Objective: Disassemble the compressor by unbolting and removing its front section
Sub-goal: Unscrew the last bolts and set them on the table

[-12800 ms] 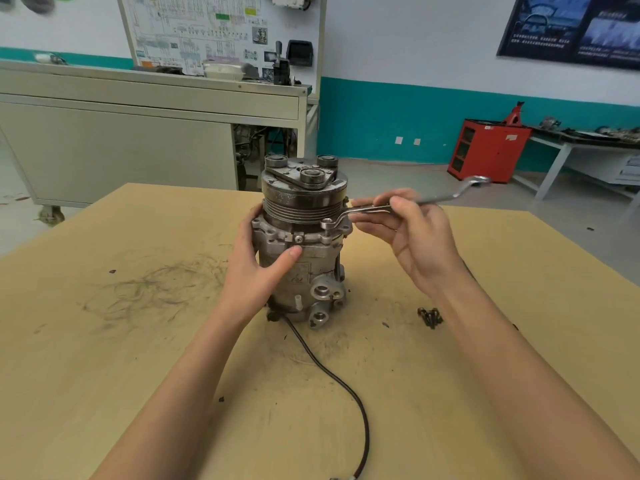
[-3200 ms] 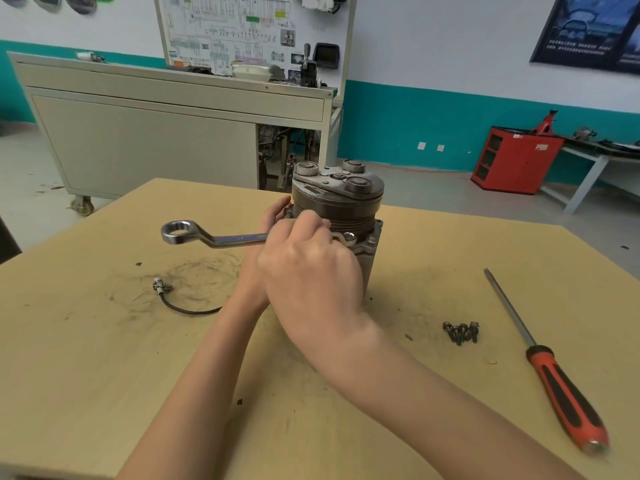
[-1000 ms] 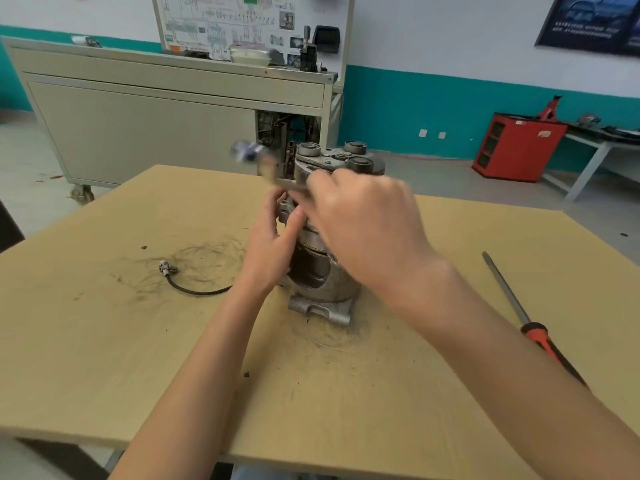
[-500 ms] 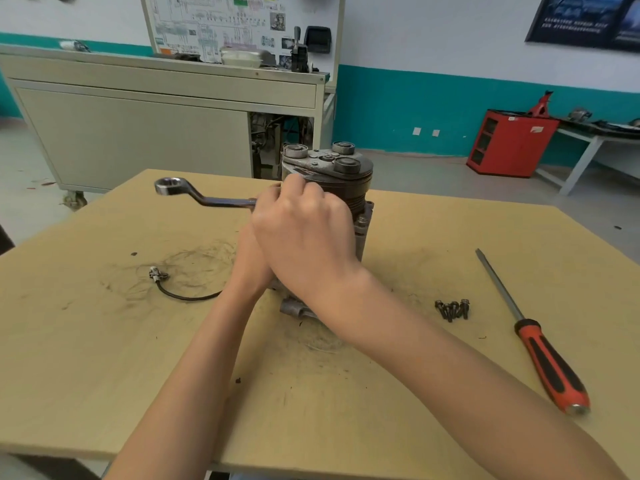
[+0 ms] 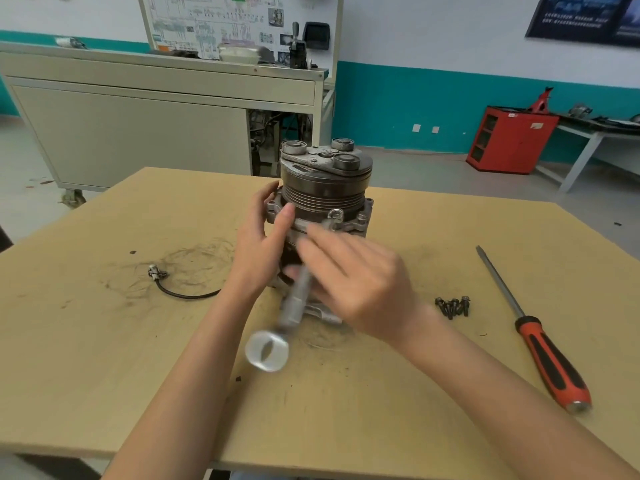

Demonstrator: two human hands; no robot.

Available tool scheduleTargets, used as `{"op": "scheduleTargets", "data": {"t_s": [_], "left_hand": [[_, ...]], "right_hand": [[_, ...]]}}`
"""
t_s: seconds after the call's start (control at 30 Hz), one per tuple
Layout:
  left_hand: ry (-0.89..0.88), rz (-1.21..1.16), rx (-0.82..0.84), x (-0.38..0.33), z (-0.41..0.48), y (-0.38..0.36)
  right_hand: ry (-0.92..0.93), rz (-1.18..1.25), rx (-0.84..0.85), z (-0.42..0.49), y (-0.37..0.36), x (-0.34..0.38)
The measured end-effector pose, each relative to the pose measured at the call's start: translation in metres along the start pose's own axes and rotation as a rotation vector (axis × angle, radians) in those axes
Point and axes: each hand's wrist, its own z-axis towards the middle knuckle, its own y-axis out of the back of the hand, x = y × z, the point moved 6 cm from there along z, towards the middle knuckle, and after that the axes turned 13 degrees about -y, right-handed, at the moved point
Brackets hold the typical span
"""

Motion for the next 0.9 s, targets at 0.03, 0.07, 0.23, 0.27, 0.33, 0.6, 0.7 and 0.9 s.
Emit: {"op": "scheduleTargets", "data": {"t_s": [0.03,0.07,0.23,0.27,0.33,0.6,0.7,0.9], "left_hand": [[-0.021,0.016,0.01,-0.002,0.0,0.001],[-0.016,0.011,0.021,-0.002,-0.001,0.0],[0.017,0.006,0.038,-0.002,-0.002,0.0],[0.017,0.008,0.036,-0.002,-0.002,0.0],[0.029,0.004,0.03,-0.001,-0.003,0.001],[0.054,-0.008,0.029,0.0,-0.003,0.0],[0.052,-0.011,0.027,-0.001,-0.003,0.0],[0.05,-0.031,0.029,-0.002,-0.003,-0.001]], "right_hand": [[-0.002,0.153,-0.027,-0.013,0.002,-0.01],[-0.11,0.364,0.041,-0.018,0.003,-0.021],[-0.67,1.112,0.178,-0.039,-0.015,-0.039],[-0.714,1.161,0.178,-0.038,-0.017,-0.041],[-0.767,1.233,0.173,-0.03,-0.014,-0.046],[-1.0,1.437,0.078,0.008,0.019,-0.093],[-1.065,1.569,0.139,0.015,0.018,-0.098],[-0.755,0.77,0.14,0.046,0.037,-0.086]]}}
